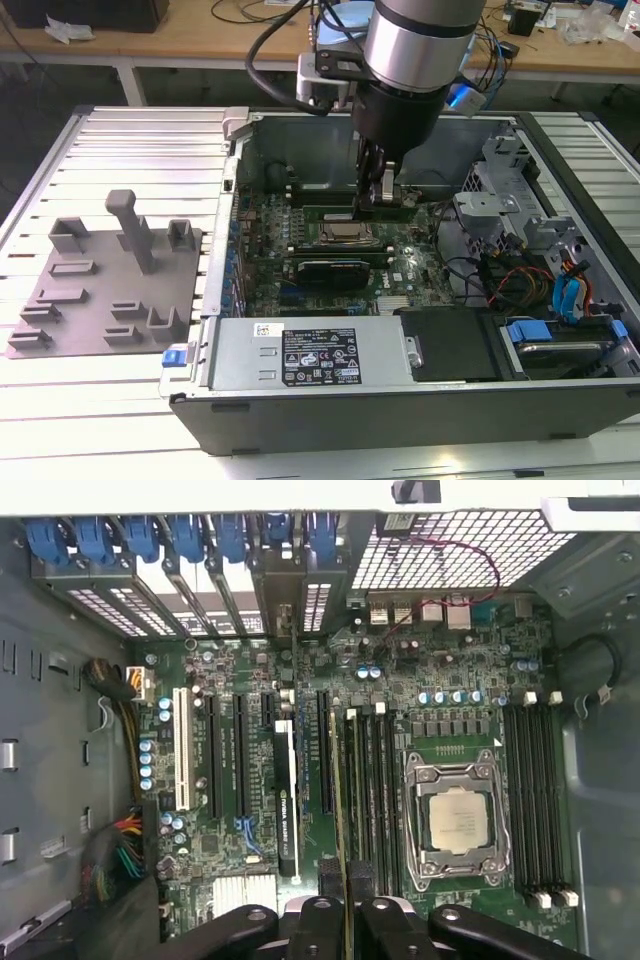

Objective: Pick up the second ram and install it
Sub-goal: 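Insert the second ram into the second slot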

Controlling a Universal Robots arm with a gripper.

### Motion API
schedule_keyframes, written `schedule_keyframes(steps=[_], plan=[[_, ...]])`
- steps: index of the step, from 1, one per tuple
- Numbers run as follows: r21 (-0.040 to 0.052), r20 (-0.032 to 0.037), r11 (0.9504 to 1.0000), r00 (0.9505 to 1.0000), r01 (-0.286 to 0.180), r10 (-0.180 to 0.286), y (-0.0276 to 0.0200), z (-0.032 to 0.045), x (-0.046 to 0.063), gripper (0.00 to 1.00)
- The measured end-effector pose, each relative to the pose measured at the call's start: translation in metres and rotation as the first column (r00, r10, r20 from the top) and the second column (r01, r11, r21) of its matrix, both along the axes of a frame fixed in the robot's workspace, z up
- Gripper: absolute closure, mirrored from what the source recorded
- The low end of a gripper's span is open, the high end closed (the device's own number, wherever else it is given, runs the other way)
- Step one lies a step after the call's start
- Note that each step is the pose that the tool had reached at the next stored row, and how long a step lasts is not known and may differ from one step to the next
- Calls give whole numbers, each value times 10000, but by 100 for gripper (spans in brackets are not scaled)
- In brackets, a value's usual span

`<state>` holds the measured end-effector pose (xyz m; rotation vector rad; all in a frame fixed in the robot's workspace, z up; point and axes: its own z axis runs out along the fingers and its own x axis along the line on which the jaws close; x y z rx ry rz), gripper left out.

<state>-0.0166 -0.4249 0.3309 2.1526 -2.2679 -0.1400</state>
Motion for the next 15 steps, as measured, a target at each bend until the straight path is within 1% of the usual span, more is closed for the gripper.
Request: schedule_keyframes(steps=[2, 6, 7, 9, 11, 14, 15], plan=[[0, 0, 10000, 10000, 0, 0, 0, -22, 0, 89], [0, 0, 10000, 10000, -1, 1, 0, -119, 0, 89], [-1, -1, 10000, 10000, -1, 1, 0, -153, 0, 89], [1, -2, 10000, 10000, 0, 0, 0, -180, 0, 89], [0, -2, 10000, 10000, 0, 0, 0, -243, 0, 89], [0, -3, 10000, 10000, -1, 1, 0, -294, 0, 89], [0, -2, 10000, 10000, 0, 0, 0, -323, 0, 89]])
